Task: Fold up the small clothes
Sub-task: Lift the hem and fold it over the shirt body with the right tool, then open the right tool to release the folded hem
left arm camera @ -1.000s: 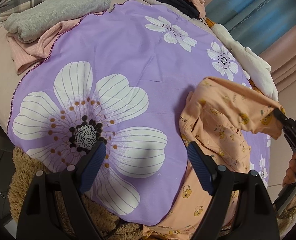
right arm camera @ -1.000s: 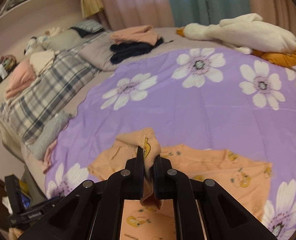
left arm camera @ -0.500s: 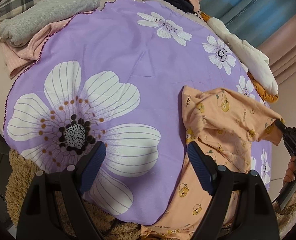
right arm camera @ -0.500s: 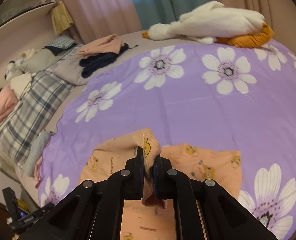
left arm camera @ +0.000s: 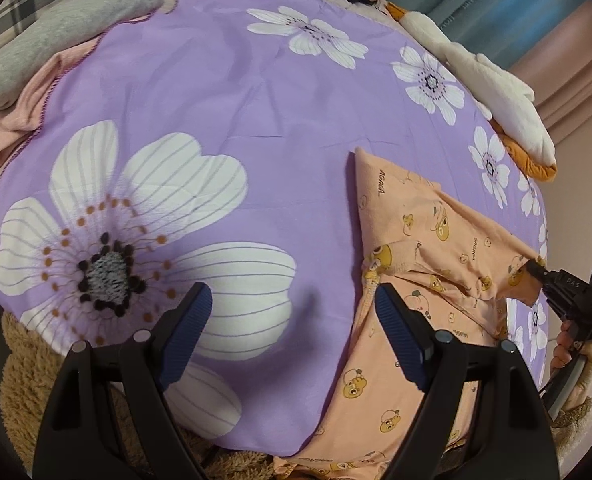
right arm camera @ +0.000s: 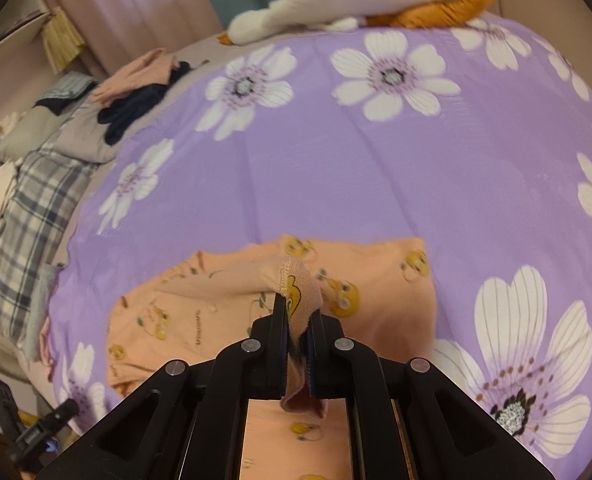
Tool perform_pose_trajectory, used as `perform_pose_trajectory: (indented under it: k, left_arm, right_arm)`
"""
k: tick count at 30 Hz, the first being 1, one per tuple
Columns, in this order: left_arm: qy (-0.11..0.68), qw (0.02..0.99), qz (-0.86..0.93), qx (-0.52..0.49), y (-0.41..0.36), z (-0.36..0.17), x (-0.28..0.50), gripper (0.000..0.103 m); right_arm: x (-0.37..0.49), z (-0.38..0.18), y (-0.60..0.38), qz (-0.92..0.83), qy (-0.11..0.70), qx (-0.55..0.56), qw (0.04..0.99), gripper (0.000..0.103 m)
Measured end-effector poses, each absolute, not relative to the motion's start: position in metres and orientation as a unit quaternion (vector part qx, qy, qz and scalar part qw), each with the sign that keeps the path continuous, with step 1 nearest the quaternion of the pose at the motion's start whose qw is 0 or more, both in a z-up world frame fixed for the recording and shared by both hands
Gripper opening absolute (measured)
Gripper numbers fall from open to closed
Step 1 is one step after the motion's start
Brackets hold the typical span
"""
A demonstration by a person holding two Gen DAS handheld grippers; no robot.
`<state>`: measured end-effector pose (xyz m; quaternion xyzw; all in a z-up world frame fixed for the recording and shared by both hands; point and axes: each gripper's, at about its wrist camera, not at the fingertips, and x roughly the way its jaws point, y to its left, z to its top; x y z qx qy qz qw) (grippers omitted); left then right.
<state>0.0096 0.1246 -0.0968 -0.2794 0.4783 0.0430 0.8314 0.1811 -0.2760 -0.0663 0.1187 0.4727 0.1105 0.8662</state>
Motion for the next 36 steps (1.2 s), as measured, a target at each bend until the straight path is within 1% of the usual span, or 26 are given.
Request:
perform_pose_trajectory:
  k: [4,14,18,20,24,25,26,27,28,31,34,35,36]
  left_arm:
    - [0.484,0.831,0.038,-0.272,0.121,-0.099,0.018,0.083]
    - [0.496,0.829,0.036,-0.257,0.116,-0.103,0.038,0.083]
    - [0.505,0.825,0.030,-0.252,0.110,-0.109,0.041,0.084]
    - [0.511,0.822,0.031,-0.248,0.107,-0.113,0.044,0.083]
    - [0.512,0.824,0.024,-0.242,0.102,-0.112,0.049,0.083]
    - [0.512,0.825,0.022,-0.240,0.100,-0.112,0.049,0.083]
    - [0.513,0.825,0.019,-0.237,0.097,-0.113,0.049,0.083]
    - [0.514,0.825,0.018,-0.235,0.096,-0.113,0.050,0.083]
    - [0.515,0.825,0.016,-0.232,0.094,-0.114,0.051,0.083]
    - [0.520,0.823,0.011,-0.228,0.088,-0.117,0.054,0.083]
    - [0.523,0.822,0.003,-0.227,0.081,-0.120,0.057,0.083]
    - [0.524,0.821,0.000,-0.226,0.079,-0.120,0.059,0.082]
    - [0.525,0.821,-0.004,-0.227,0.076,-0.121,0.061,0.078]
  right_arm:
    - [0.181,-0.079,-0.294,0.106,0.489,0.148,0.853,0.008]
    - [0.189,-0.112,-0.313,0.069,0.525,0.166,0.832,0.008]
    - [0.194,-0.121,-0.325,0.074,0.537,0.204,0.815,0.008]
    - [0.197,-0.129,-0.325,0.068,0.553,0.198,0.806,0.008]
    - [0.194,-0.130,-0.332,0.071,0.545,0.228,0.804,0.008]
    - [0.192,-0.127,-0.334,0.074,0.540,0.232,0.806,0.011]
    - [0.190,-0.124,-0.335,0.073,0.537,0.230,0.808,0.023]
    - [0.186,-0.121,-0.337,0.069,0.533,0.224,0.813,0.039]
    - [0.181,-0.116,-0.339,0.061,0.526,0.212,0.822,0.043]
    - [0.171,-0.106,-0.346,0.043,0.512,0.194,0.836,0.045]
    - [0.161,-0.101,-0.353,0.046,0.501,0.206,0.839,0.045]
    - [0.157,-0.100,-0.353,0.049,0.500,0.205,0.840,0.045]
    - [0.154,-0.099,-0.350,0.055,0.499,0.202,0.841,0.045]
